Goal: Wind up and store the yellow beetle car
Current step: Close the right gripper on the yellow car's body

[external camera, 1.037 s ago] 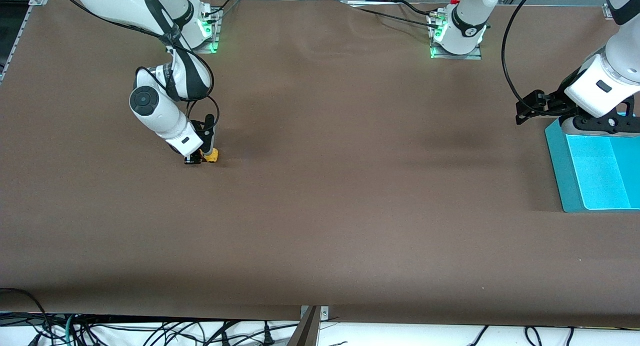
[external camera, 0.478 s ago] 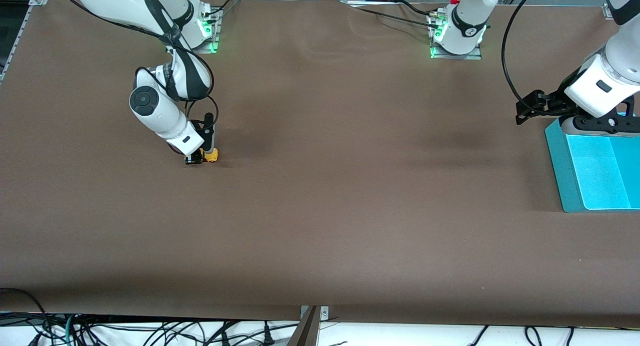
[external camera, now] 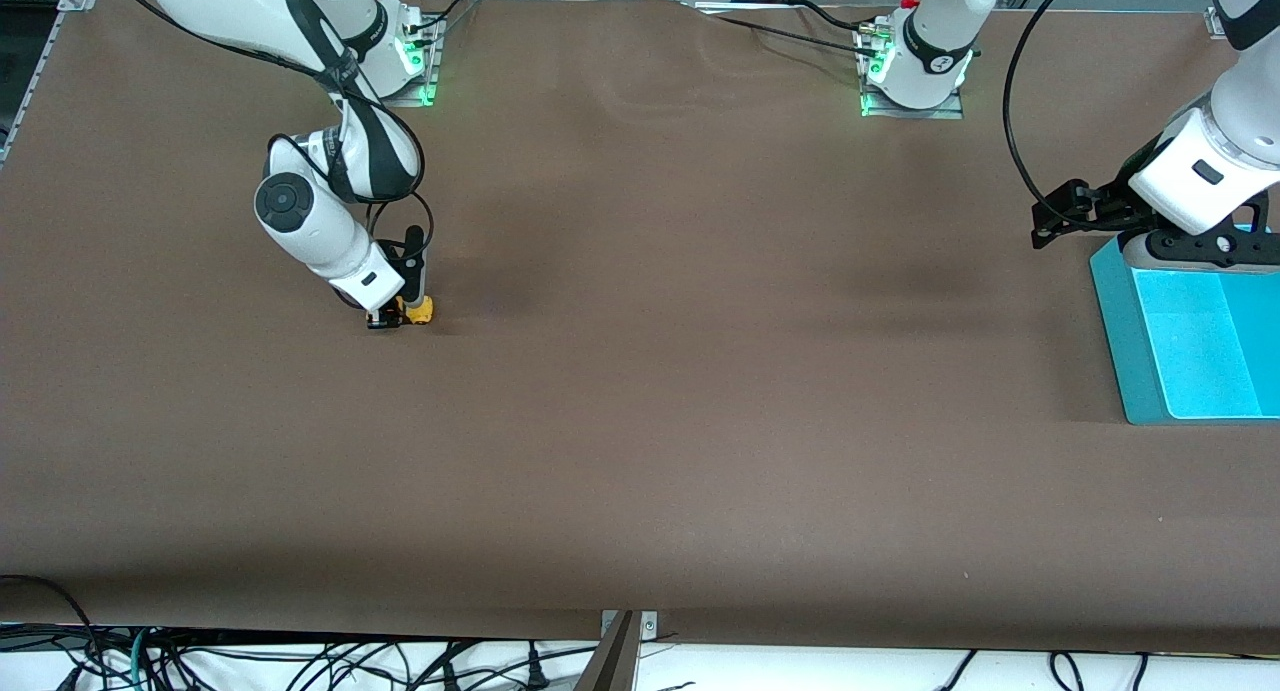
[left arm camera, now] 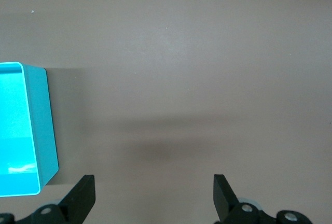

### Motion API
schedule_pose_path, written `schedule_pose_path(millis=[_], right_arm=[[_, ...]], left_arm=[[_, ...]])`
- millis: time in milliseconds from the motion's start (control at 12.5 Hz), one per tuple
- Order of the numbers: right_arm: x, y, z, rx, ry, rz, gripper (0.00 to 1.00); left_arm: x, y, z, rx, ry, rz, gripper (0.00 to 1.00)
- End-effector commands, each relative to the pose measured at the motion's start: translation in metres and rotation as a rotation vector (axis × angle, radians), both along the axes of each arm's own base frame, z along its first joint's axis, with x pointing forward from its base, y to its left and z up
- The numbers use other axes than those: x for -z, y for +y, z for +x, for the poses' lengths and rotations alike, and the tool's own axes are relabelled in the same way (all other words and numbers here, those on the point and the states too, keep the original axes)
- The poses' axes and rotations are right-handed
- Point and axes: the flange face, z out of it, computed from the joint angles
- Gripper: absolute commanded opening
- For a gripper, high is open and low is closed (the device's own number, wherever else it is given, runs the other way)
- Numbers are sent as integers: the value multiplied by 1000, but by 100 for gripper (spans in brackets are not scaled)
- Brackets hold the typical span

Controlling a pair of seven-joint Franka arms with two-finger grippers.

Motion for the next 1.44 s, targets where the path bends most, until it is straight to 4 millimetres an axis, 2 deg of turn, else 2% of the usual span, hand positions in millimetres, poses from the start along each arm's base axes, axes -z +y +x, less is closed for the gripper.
schedule_pose_path(millis=[0, 399, 877, 1355], right_arm=[[4, -22, -1, -28, 5, -2, 34], [5, -62, 1, -69, 34, -4, 34], [12, -129, 1, -91, 49, -6, 34], [14, -184, -6, -132, 71, -8, 34]], left_arm=[[-6, 1, 4, 3, 3, 27, 100], [-6, 1, 4, 3, 3, 27, 100], [-6, 1, 4, 3, 3, 27, 100], [-6, 1, 4, 3, 3, 27, 100]])
